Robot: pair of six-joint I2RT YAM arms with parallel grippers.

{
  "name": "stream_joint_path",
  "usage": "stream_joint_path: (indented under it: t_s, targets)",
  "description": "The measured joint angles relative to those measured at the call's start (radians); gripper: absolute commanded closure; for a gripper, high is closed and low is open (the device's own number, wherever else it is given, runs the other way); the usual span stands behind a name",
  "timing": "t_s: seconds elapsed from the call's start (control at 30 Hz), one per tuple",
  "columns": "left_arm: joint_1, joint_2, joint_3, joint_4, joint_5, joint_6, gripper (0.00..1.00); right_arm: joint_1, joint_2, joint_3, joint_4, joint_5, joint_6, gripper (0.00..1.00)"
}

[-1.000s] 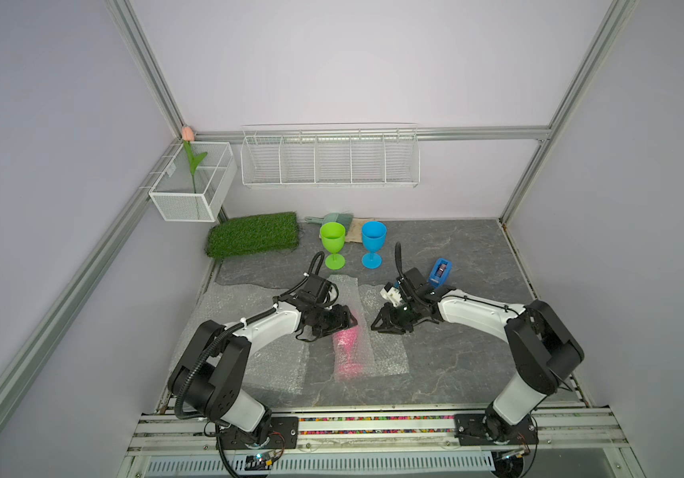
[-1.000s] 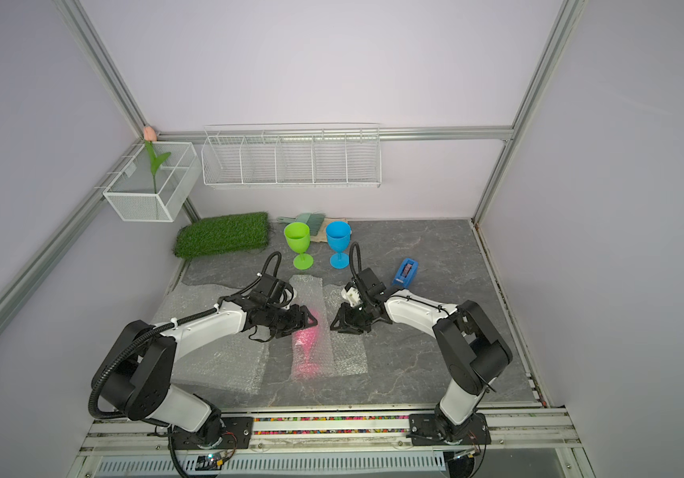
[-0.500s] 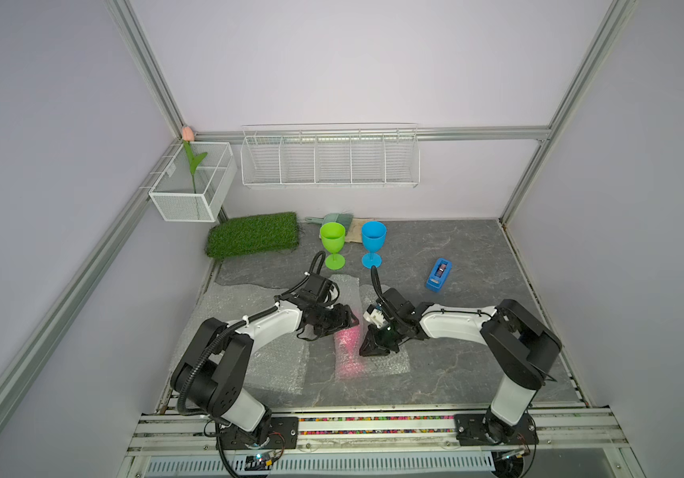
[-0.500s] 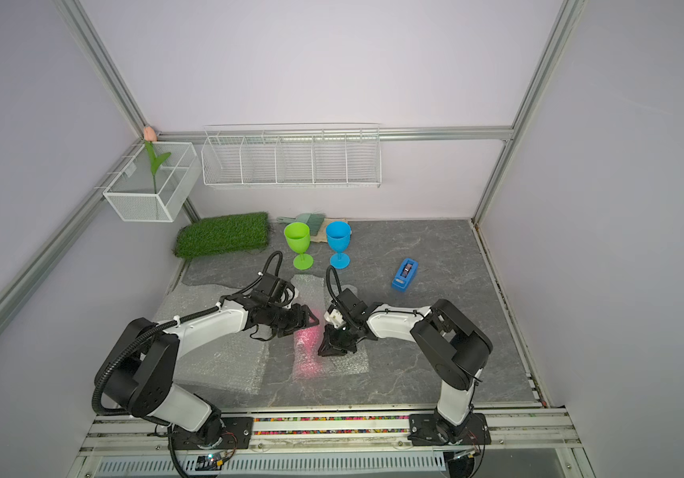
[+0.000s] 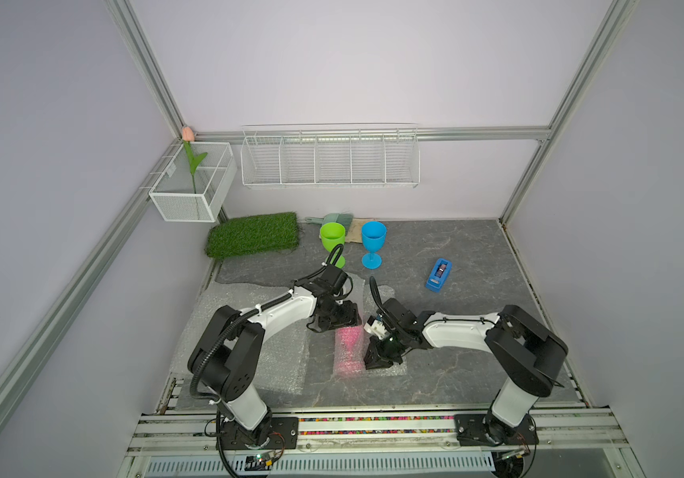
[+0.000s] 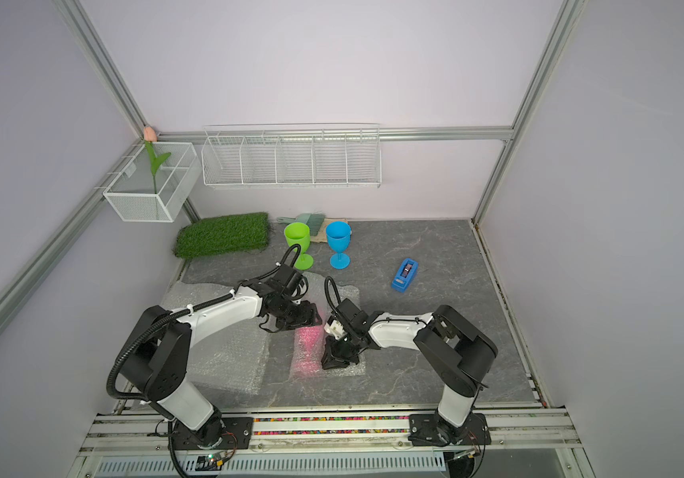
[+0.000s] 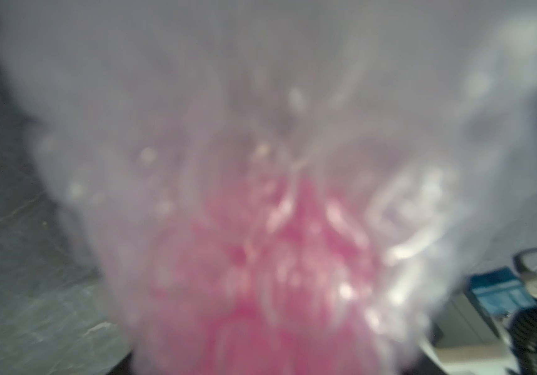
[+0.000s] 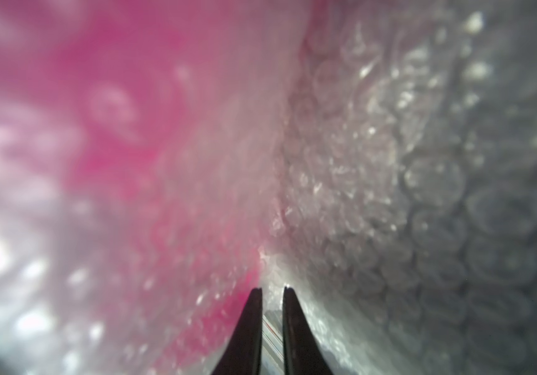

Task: Wrap wine glasses in bubble wrap
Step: Wrap the wine glass in bubble wrap.

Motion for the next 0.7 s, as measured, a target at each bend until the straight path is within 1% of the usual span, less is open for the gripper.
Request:
stream_joint_path:
  t_s: [0.13,0.27,0.37,0.43,0.6,0.7]
  targets:
    - [-0.052,0.067,0.107,-0.096,-0.079,0.011,0.31,-0.014,-0.061,-0.005,-0.043,0.026,-0.018,0.83]
    - [-0.085,0.111,0.177,-0.159,-0.134,0.011,0.30,-0.067,-0.134,-0.024,-0.088,0.076,-0.041,0.78]
    - [-0.098,0.127,0.200,-0.183,-0.152,0.010,0.30,-0.119,-0.180,-0.051,-0.095,0.105,-0.050,0.70]
    - [-0.103,0.132,0.209,-0.192,-0.158,0.009,0.30,-0.150,-0.200,-0.076,-0.079,0.113,-0.043,0.63]
    - [-0.112,0.145,0.229,-0.211,-0.173,0.006,0.30,-0.198,-0.205,-0.116,-0.048,0.129,-0.024,0.56]
    - [-0.117,0.150,0.235,-0.218,-0.181,0.003,0.30,-0.241,-0.212,-0.120,-0.069,0.166,-0.041,0.50]
